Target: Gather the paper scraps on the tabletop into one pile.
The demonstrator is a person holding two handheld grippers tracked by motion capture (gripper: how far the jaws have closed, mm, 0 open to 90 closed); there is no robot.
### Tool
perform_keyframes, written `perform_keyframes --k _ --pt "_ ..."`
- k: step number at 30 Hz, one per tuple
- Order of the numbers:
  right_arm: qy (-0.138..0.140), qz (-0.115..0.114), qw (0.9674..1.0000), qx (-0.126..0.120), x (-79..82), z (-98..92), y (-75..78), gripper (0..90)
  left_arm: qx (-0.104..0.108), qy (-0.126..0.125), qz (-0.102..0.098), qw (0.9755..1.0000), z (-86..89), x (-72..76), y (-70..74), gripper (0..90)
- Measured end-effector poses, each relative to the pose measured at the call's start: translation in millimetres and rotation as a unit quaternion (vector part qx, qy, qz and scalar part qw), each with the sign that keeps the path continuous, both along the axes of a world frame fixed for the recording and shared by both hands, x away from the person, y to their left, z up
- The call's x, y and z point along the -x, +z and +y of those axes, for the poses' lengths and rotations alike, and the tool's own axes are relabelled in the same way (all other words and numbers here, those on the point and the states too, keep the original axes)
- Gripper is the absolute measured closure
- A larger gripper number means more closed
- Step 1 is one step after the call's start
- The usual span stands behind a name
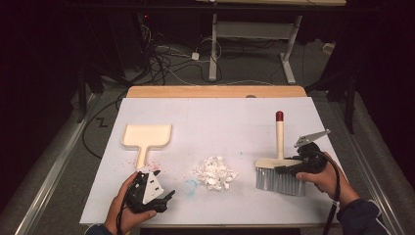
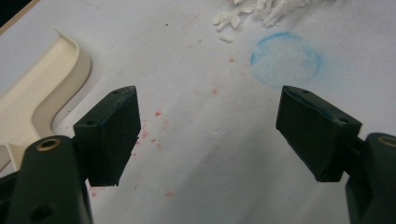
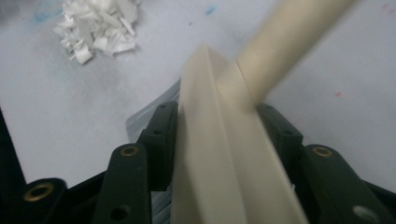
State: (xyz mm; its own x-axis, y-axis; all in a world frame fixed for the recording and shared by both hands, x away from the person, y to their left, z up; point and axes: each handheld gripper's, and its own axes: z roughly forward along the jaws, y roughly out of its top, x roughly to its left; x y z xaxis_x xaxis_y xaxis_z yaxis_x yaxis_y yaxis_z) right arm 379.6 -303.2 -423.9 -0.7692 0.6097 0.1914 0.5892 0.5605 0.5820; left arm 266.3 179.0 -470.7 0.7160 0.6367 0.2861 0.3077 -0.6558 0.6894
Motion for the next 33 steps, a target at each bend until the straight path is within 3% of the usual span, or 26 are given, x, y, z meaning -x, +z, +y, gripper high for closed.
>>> perform_keyframes --k 1,3,11,12,15,18,21,22,26,28,33 --pt "-0.001 -0.007 1.0 0.0 -1.5 0.1 2.4 53.2 0.001 0.0 0.0 1.0 0.1 0.0 -0.1 20.8" --pt "-0.003 -0.022 0.9991 0.035 -4.2 2.9 4.4 52.2 0.0 -0.002 0.001 1.0 0.1 -0.2 -0.2 20.8" --pt "0.046 -0.041 0.9972 0.041 -20.4 5.7 3.7 49.9 -0.005 -0.007 0.006 0.9999 -2.8 -1.0 -1.7 20.8" --pt "0.057 -0.047 0.9962 0.046 -23.0 5.9 3.8 48.8 -0.005 -0.008 0.006 0.9999 -3.2 -1.0 -1.8 20.8" --pt "0.055 -0.052 0.9951 0.062 -30.5 6.5 3.6 39.7 -0.005 -0.01 0.006 0.9999 -3.5 -1.1 -2.2 20.8" --pt "0.026 -0.072 0.993 0.09 -35.3 6.9 3.8 31.4 -0.005 -0.01 0.008 0.9999 -2.9 -1.4 -2.4 20.8" --pt "-0.017 -0.121 0.9852 0.121 -37.6 4.1 7.5 32.9 -0.004 -0.011 0.008 0.9999 -2.5 -1.1 -2.5 20.8" --pt "-0.028 -0.131 0.9852 0.107 -38.2 1.8 9.3 33.9 -0.003 -0.011 0.007 0.9999 -2.6 -0.9 -2.5 20.9" --pt "-0.047 -0.154 0.9817 0.102 -36.3 1.8 11.4 33.1 -0.003 -0.01 0.007 0.9999 -2.3 -1.0 -2.1 20.8" --pt "-0.052 -0.164 0.9816 0.082 -33.7 2.9 14.0 33.0 -0.003 -0.01 0.006 0.9999 -2.4 -0.9 -1.8 20.9" --pt "-0.081 -0.205 0.9742 0.047 -25.9 7.9 21.1 29.7 -0.003 -0.009 0.004 0.9999 -1.6 -0.7 -1.1 20.9"
